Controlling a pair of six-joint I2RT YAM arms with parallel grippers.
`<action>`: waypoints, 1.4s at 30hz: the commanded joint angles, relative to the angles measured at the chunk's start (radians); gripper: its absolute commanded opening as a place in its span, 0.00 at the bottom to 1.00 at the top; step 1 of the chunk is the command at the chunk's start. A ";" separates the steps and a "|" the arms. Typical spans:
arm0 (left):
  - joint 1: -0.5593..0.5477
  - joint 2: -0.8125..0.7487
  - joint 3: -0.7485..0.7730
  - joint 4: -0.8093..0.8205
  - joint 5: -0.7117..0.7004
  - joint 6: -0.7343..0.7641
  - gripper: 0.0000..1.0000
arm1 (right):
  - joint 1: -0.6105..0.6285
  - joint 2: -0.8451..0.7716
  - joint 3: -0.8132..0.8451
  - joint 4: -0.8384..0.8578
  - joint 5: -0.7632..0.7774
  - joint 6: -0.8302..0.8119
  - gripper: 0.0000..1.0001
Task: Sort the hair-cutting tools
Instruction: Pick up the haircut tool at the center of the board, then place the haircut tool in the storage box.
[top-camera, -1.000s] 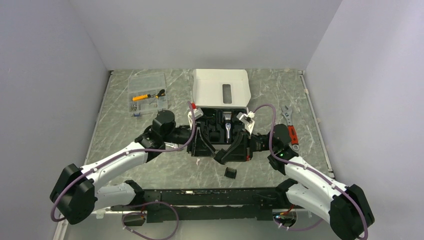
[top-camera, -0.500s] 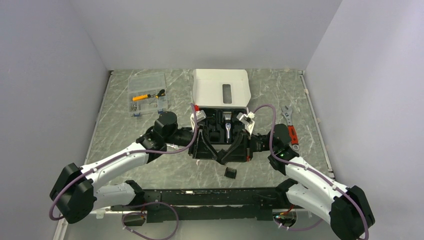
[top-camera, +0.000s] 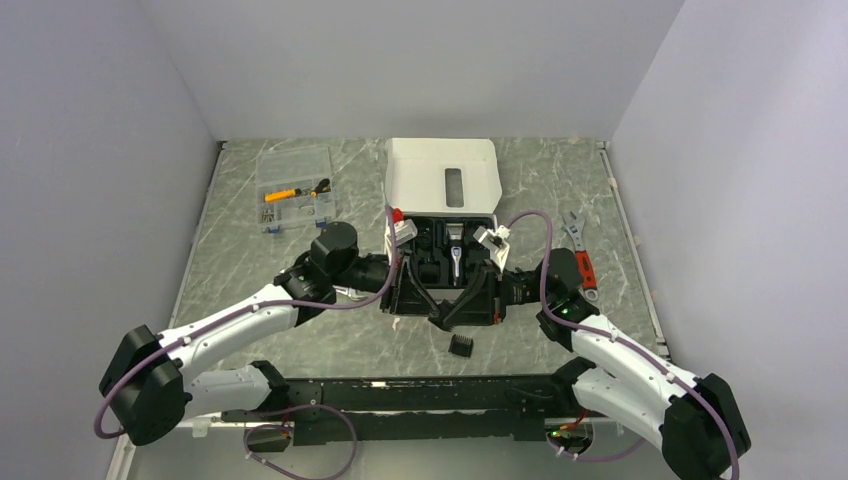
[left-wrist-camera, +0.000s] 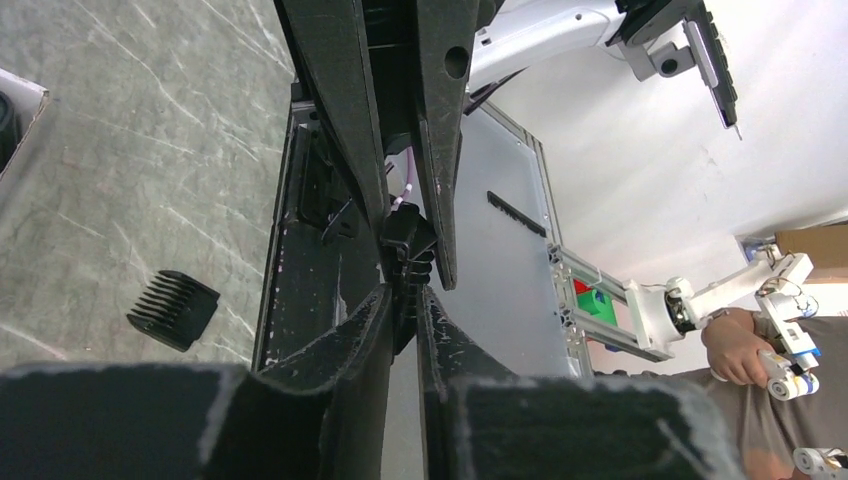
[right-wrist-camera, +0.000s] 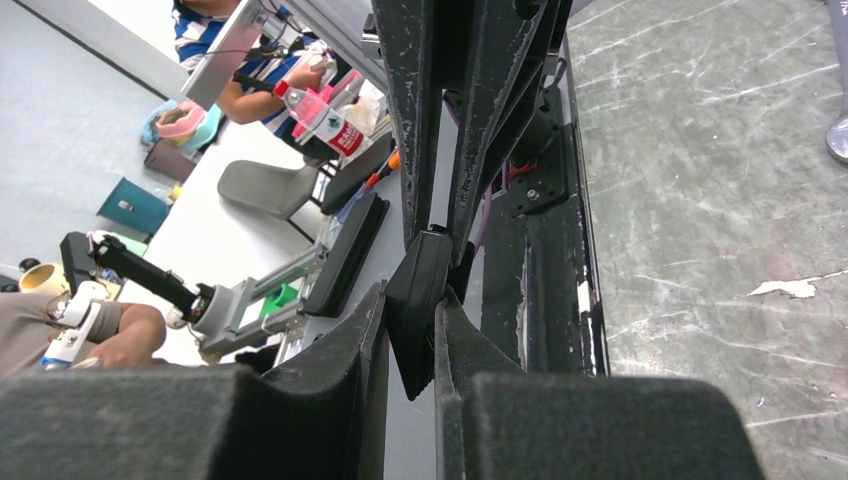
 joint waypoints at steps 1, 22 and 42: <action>-0.016 0.004 0.031 0.029 -0.009 0.022 0.15 | 0.006 -0.018 0.035 0.001 0.003 -0.031 0.00; 0.130 -0.174 -0.163 0.154 -0.379 -0.152 0.00 | -0.214 -0.188 0.066 -0.399 0.380 -0.156 1.00; 0.190 0.320 0.037 0.504 -0.608 -0.469 0.00 | -0.297 0.013 -0.041 -0.536 1.183 -0.113 0.57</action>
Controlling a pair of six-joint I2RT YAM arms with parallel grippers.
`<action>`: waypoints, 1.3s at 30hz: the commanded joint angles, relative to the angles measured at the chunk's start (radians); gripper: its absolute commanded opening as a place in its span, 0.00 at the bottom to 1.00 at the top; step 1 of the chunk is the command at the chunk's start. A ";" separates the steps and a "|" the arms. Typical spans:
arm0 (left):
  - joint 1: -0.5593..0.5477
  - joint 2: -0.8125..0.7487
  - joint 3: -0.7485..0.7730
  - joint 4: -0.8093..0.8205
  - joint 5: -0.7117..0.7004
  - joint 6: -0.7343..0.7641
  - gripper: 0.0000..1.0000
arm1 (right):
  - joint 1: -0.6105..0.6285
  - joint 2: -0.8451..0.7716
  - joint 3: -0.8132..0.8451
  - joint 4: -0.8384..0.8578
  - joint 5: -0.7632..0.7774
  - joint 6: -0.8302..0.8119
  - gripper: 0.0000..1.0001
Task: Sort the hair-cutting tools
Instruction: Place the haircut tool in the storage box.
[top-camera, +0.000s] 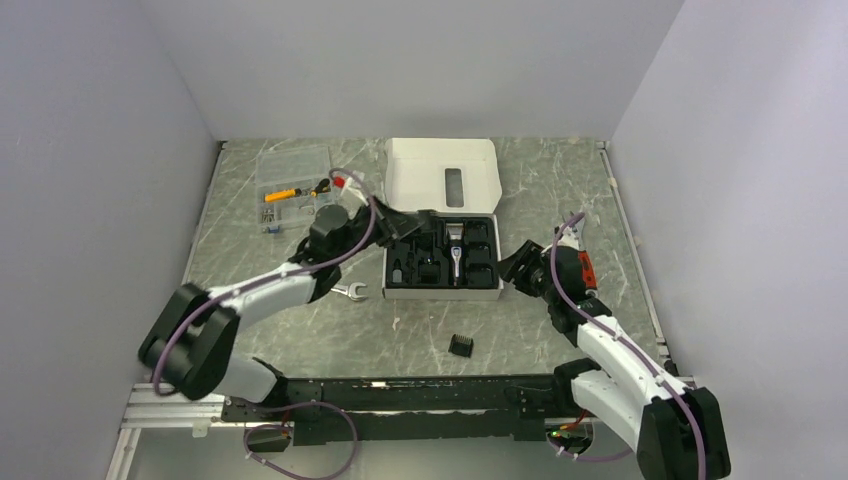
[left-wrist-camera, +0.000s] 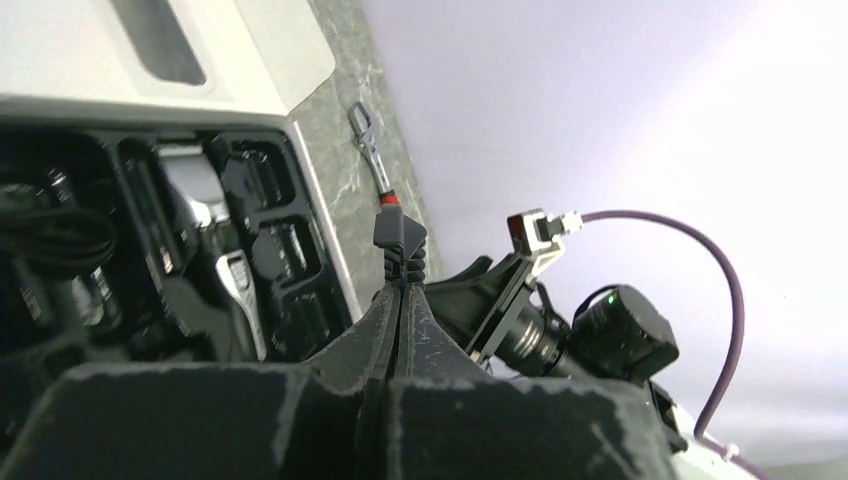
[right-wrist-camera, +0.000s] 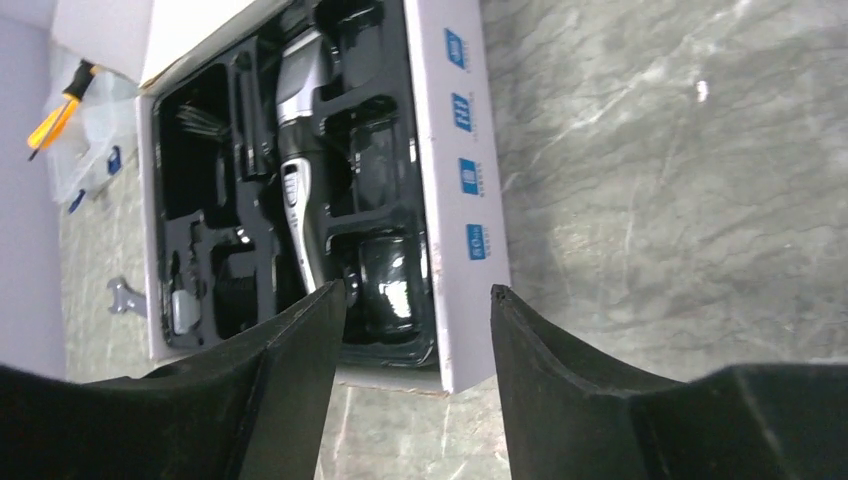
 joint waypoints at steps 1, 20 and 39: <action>-0.028 0.176 0.150 0.140 0.044 -0.034 0.00 | -0.017 0.037 -0.002 0.087 0.073 0.014 0.56; -0.082 0.722 0.564 0.081 0.112 -0.036 0.00 | -0.027 -0.151 -0.034 -0.084 0.026 -0.030 0.66; -0.103 0.826 0.606 0.039 0.036 -0.065 0.00 | -0.027 -0.214 -0.024 -0.132 -0.037 -0.024 0.70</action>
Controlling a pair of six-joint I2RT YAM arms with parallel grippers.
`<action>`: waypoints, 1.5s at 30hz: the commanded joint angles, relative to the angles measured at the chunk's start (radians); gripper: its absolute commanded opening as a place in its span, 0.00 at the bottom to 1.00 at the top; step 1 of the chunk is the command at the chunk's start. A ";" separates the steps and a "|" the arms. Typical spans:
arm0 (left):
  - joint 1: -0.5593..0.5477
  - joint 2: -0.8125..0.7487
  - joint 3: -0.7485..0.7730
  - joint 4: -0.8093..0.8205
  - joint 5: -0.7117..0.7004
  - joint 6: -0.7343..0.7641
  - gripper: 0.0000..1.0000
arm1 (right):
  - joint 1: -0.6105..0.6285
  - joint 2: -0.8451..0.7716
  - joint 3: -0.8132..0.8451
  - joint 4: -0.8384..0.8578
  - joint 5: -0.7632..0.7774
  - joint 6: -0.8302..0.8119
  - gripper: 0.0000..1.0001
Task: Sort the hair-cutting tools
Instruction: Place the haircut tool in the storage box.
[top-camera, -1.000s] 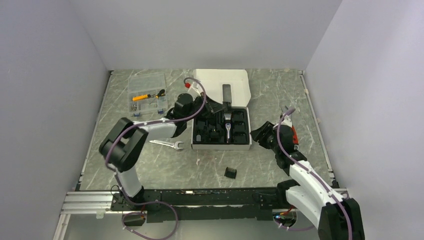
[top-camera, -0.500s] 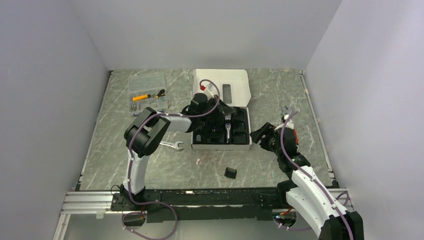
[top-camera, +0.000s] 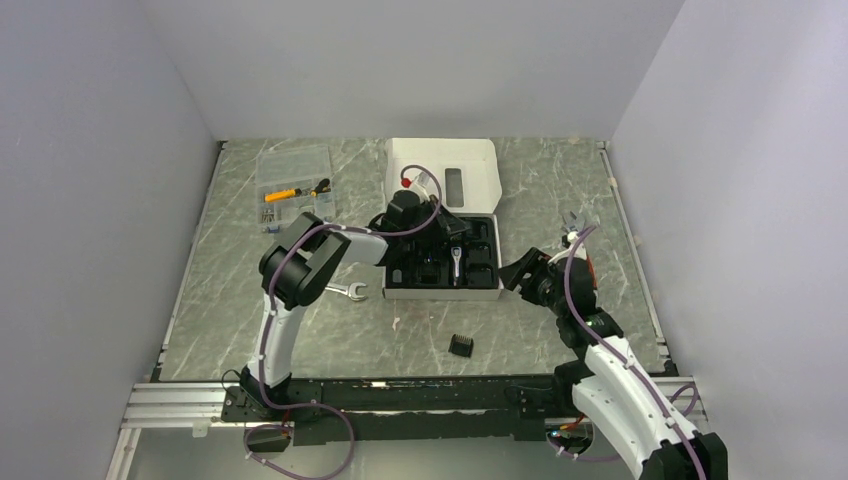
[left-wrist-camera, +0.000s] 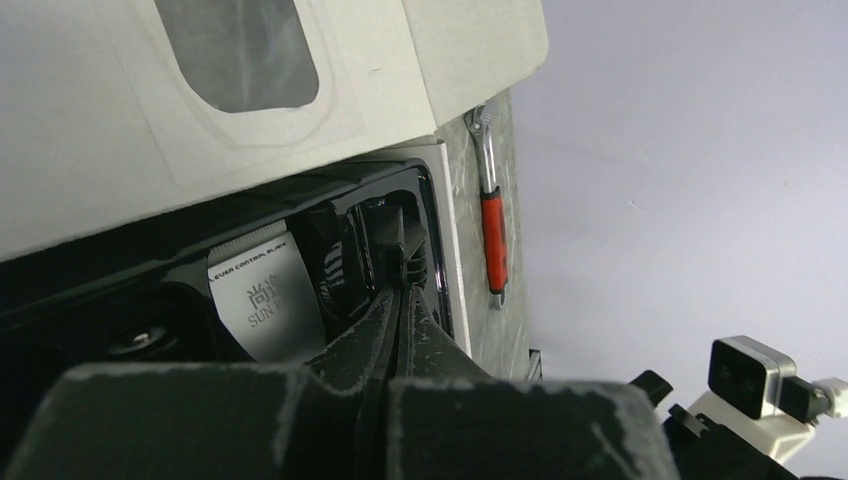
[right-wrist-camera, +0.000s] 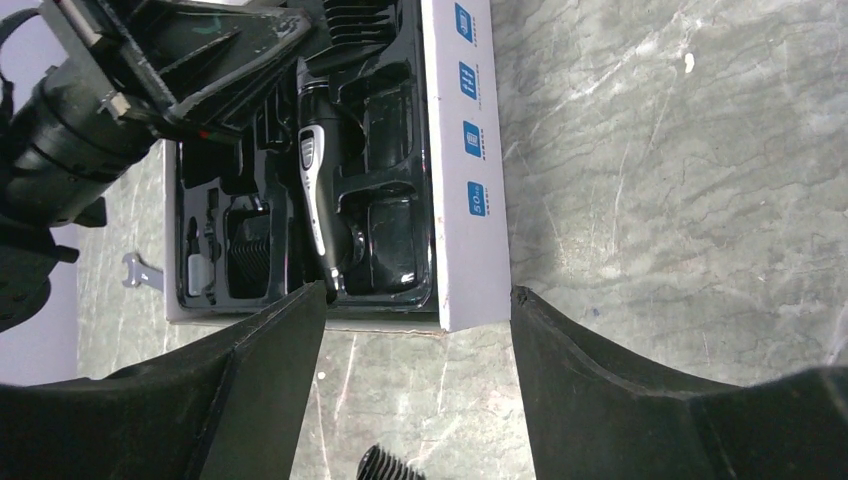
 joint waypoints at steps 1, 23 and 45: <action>-0.016 0.029 0.052 0.013 -0.017 -0.013 0.00 | -0.002 -0.036 0.011 -0.011 -0.007 -0.005 0.70; -0.026 0.033 0.100 -0.127 -0.033 0.042 0.41 | -0.002 -0.045 0.012 -0.024 -0.010 -0.015 0.75; -0.031 -0.179 0.136 -0.466 -0.152 0.244 0.50 | -0.002 -0.081 0.006 -0.040 -0.018 -0.010 0.76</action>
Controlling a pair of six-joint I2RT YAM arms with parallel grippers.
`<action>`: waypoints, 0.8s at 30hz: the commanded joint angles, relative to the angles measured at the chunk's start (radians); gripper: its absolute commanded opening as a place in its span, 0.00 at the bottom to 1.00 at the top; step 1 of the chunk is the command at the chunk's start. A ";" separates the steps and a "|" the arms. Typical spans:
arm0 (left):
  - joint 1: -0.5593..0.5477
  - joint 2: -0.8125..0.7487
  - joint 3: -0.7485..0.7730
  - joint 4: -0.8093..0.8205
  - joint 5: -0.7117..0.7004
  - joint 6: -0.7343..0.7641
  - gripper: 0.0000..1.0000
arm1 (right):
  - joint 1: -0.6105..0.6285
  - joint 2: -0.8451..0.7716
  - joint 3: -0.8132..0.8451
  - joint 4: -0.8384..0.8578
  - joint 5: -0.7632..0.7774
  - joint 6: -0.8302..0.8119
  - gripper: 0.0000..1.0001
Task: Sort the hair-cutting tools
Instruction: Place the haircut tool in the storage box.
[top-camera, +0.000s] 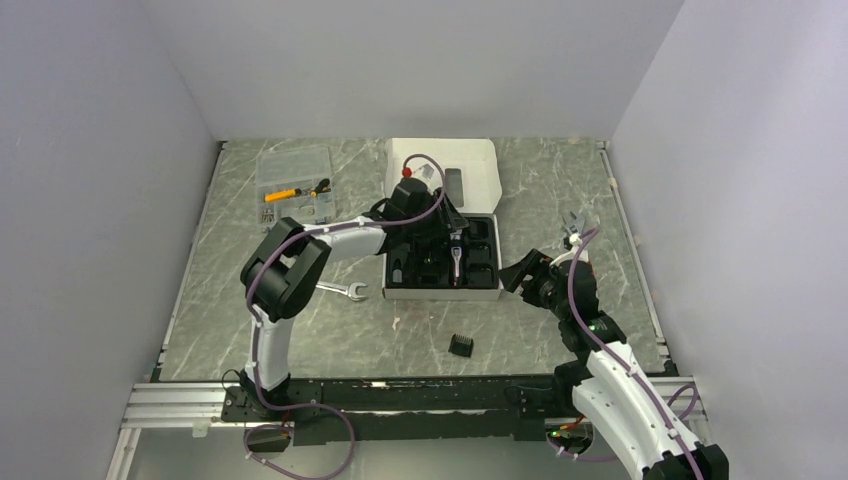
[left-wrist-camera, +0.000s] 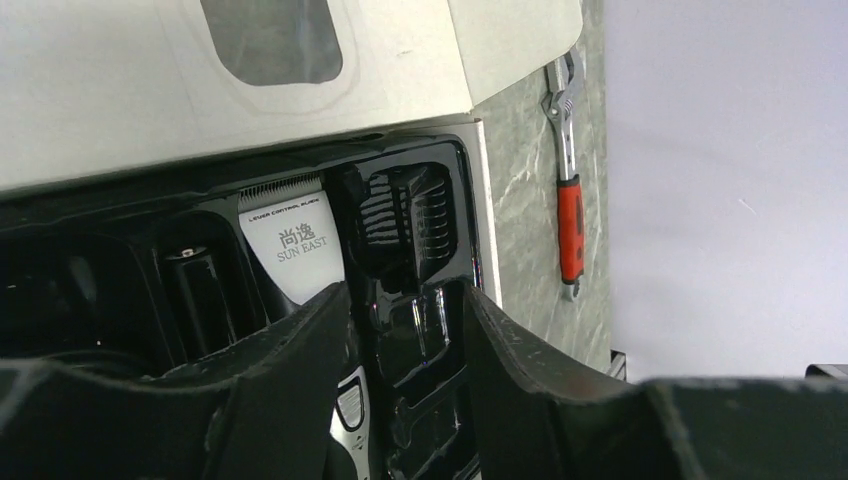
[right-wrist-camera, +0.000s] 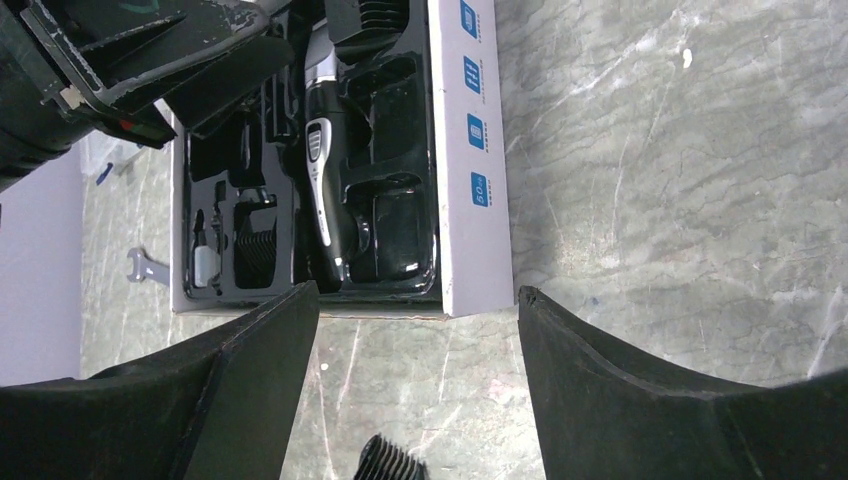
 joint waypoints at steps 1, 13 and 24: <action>-0.009 -0.049 0.063 -0.056 -0.027 0.086 0.47 | -0.002 -0.018 0.004 0.013 -0.019 -0.008 0.75; -0.040 0.096 0.218 -0.091 0.002 0.099 0.13 | -0.002 -0.013 0.017 0.005 -0.018 -0.029 0.75; -0.040 0.154 0.247 -0.160 -0.047 0.120 0.04 | -0.002 0.015 0.021 0.022 -0.030 -0.031 0.75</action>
